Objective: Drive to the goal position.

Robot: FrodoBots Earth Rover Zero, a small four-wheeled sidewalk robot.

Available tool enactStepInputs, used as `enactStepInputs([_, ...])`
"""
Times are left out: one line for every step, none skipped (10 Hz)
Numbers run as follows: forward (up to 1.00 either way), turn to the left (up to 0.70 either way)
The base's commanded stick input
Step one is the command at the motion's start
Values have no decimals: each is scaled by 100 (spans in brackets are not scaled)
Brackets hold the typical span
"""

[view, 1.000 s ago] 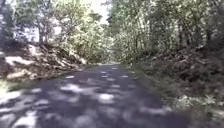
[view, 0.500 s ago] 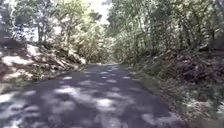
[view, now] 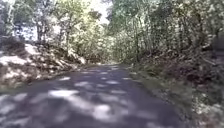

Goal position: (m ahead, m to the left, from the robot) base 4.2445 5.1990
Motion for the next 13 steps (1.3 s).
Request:
enactStepInputs([45,0])
enactStepInputs([45,0])
enactStepInputs([45,0])
enactStepInputs([45,0])
enactStepInputs([45,0])
enactStepInputs([45,0])
enactStepInputs([45,0])
enactStepInputs([45,0])
enactStepInputs([45,0])
enactStepInputs([45,0])
enactStepInputs([45,0])
enactStepInputs([45,0])
enactStepInputs([45,0])
